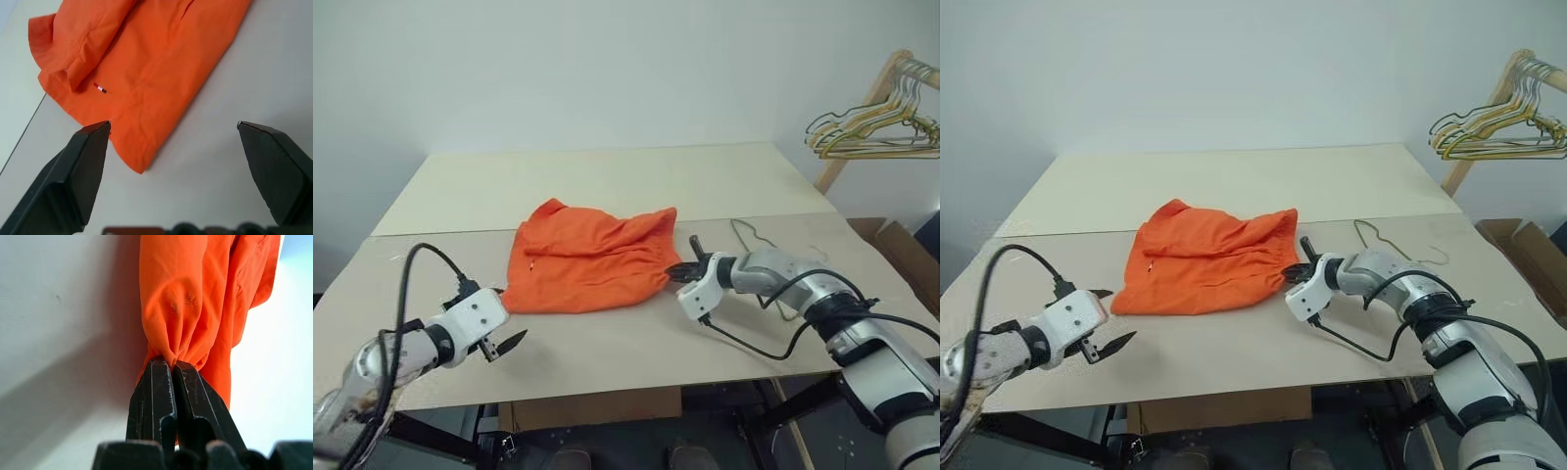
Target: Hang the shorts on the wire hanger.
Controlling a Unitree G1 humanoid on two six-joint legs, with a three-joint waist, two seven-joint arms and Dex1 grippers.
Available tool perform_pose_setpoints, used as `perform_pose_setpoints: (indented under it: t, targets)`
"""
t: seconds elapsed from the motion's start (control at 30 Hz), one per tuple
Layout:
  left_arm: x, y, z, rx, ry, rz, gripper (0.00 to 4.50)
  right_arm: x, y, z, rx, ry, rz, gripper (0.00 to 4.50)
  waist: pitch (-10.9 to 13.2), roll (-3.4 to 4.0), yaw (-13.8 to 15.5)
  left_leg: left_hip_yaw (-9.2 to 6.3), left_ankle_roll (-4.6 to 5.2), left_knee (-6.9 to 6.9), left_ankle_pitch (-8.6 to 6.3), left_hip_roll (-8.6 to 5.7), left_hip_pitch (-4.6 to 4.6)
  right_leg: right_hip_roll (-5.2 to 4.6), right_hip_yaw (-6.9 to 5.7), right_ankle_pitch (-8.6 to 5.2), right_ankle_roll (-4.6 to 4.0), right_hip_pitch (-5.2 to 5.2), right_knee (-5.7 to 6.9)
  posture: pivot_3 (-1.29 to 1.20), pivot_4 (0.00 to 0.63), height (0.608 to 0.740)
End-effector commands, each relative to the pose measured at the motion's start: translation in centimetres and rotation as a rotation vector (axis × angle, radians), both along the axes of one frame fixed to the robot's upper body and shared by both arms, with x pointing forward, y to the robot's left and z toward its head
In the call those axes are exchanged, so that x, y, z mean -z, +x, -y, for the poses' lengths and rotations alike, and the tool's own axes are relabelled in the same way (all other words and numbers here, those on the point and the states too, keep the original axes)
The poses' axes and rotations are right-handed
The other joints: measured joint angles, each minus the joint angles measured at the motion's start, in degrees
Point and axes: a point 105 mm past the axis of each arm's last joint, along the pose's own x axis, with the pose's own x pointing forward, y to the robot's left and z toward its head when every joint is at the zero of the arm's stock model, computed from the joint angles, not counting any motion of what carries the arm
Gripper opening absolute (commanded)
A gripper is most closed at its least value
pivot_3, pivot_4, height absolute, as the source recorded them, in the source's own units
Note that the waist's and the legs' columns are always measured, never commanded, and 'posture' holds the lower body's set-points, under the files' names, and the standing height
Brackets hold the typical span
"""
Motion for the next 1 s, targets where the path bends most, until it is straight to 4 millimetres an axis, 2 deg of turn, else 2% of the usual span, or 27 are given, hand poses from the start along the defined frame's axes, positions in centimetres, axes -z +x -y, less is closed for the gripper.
perform_pose_setpoints:
  t: [0.03, 0.2, 0.23, 0.27, 0.43, 0.63, 0.7, 0.87, 1.0]
  targets:
    - [1.1, 1.1, -0.9, 0.051, 0.13, -0.017, 4.5, -2.9, 0.2, -0.1, -0.016, 0.059, 0.063, 0.02, 0.0, 0.0, -0.3, 0.0, 0.01, -0.01, 0.0, 0.0, -0.01, 0.0, 0.0, 0.0, 0.0, -0.01, -0.01, 0.0, 0.0, 0.74]
    - [3.2, 2.7, -1.2, 0.093, 0.193, -0.058, 4.5, -3.3, -0.2, -0.2, -0.025, 0.078, 0.063, 0.02, 0.0, 0.03, -0.8, 0.01, 0.03, 0.0, -0.02, -0.01, -0.03, -0.02, 0.01, 0.0, 0.01, 0.0, -0.03, -0.02, 0.0, 0.74]
    - [3.4, 3.5, -1.2, 0.089, 0.197, -0.04, 4.21, -3.4, -0.4, -0.2, -0.026, 0.081, 0.062, 0.0, 0.0, 0.06, -0.9, 0.02, 0.03, 0.0, -0.02, -0.01, -0.02, -0.02, 0.02, 0.01, 0.02, 0.0, 0.0, -0.03, 0.0, 0.74]
    - [3.4, 4.3, -1.0, 0.088, 0.19, -0.025, 4.12, -3.4, -0.5, -0.2, -0.028, 0.083, 0.062, 0.0, -0.1, 0.14, -0.8, 0.02, 0.03, 0.01, -0.02, -0.01, 0.0, -0.02, 0.02, 0.01, 0.02, 0.01, 0.03, -0.03, 0.0, 0.74]
    - [3.0, 6.6, -0.2, 0.101, 0.167, 0.023, 2.56, -3.4, -0.8, -0.2, -0.028, 0.088, 0.06, 0.0, -0.1, 0.14, -1.4, -0.01, 0.04, 0.04, -0.01, -0.02, 0.0, -0.02, 0.01, 0.02, 0.05, 0.02, 0.09, -0.04, 0.0, 0.74]
    - [2.2, 7.2, 0.0, 0.154, 0.168, 0.047, 0.55, -3.6, -0.4, -0.1, -0.019, 0.088, 0.068, 0.0, -0.1, 0.14, -2.6, -0.02, 0.08, 0.04, -0.04, -0.01, -0.07, -0.02, 0.03, 0.03, 0.05, -0.06, 0.08, -0.05, 0.0, 0.74]
    - [1.8, 6.9, -0.1, 0.161, 0.163, 0.05, 0.04, -3.7, -0.3, -0.1, -0.011, 0.097, 0.07, 0.0, -0.1, 0.14, -2.9, -0.02, 0.09, 0.04, -0.05, -0.01, -0.07, -0.02, 0.05, 0.03, 0.05, -0.06, 0.05, -0.05, 0.0, 0.74]
    - [0.5, 4.2, 0.0, 0.25, 0.114, 0.01, 0.04, -3.3, -0.6, 0.8, 0.019, 0.118, 0.054, 0.0, -0.1, 0.14, -3.3, -0.02, 0.15, 0.03, -0.08, 0.01, -0.07, -0.02, 0.09, 0.02, 0.06, -0.13, 0.09, -0.04, 0.0, 0.74]
    - [-0.6, 0.8, -0.6, 0.336, 0.115, -0.071, 0.04, -3.4, -1.1, 2.1, 0.047, 0.162, 0.039, 0.0, -0.1, 0.14, -3.3, 0.01, 0.2, 0.02, -0.12, 0.01, -0.09, -0.04, 0.15, 0.02, 0.06, -0.17, 0.07, -0.04, 0.0, 0.74]
